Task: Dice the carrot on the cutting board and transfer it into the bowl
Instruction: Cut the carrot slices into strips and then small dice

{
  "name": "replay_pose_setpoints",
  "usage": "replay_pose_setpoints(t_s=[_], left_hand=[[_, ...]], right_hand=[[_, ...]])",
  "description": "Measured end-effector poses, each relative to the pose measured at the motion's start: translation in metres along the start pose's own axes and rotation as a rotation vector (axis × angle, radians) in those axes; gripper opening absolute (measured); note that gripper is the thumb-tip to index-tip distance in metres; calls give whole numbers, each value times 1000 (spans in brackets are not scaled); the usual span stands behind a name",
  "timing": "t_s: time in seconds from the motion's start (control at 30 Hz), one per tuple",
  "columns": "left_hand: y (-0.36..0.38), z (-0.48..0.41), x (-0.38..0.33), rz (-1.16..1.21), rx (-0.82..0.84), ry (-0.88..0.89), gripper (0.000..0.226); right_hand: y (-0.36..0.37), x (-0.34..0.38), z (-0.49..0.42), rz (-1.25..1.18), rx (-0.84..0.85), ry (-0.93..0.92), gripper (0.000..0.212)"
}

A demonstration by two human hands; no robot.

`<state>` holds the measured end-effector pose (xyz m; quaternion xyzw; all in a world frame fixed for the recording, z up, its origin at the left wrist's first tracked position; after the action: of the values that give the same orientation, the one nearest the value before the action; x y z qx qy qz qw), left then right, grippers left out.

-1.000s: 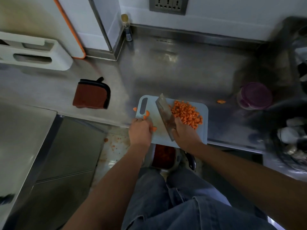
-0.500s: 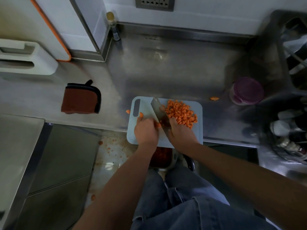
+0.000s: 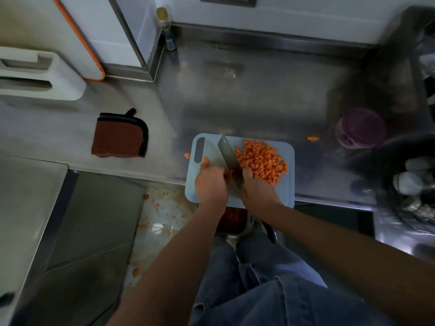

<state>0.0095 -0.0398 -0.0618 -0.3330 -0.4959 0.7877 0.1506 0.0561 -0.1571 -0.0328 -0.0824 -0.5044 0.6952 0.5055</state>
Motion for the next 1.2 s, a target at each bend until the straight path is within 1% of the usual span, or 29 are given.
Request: replay_pose_setpoints(t_s=[0.07, 0.17, 0.33, 0.5, 0.73, 0.87, 1.03, 1.07, 1.2], left_hand=[[0, 0, -1, -1, 1, 12, 20], [-3, 0, -1, 17, -7, 14, 20], [-3, 0, 3, 43, -72, -1, 11], [-3, -1, 4, 32, -26, -31, 16], [-1, 0, 3, 30, -33, -21, 17], [-3, 1, 1, 13, -44, -27, 19], [-3, 1, 4, 34, -29, -56, 18], [-4, 1, 4, 39, -27, -55, 18], [-5, 2, 3, 20, -13, -19, 17]], right_hand=[[-3, -1, -5, -34, -23, 2, 32], [-9, -1, -10, -80, -59, -39, 19], [-12, 0, -5, -68, -79, -92, 9], [-11, 1, -4, -27, -68, -108, 15], [-10, 2, -5, -33, -43, -108, 15], [-6, 2, -9, -57, -36, -96, 19], [4, 2, -9, -58, -3, -51, 39], [5, 1, -9, -52, -8, -44, 37], [0, -3, -18, -78, -56, -32, 19]])
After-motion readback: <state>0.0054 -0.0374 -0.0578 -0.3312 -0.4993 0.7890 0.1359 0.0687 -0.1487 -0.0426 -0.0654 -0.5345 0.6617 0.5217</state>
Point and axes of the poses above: each hand's wrist, its own z-axis away from the middle knuckle, its own y-axis out of the palm, x = y × z, the point moved 4 cm from there along -z, towards the middle knuckle, and after that the axes turned 1 degree about z, right-handed, at the moved point
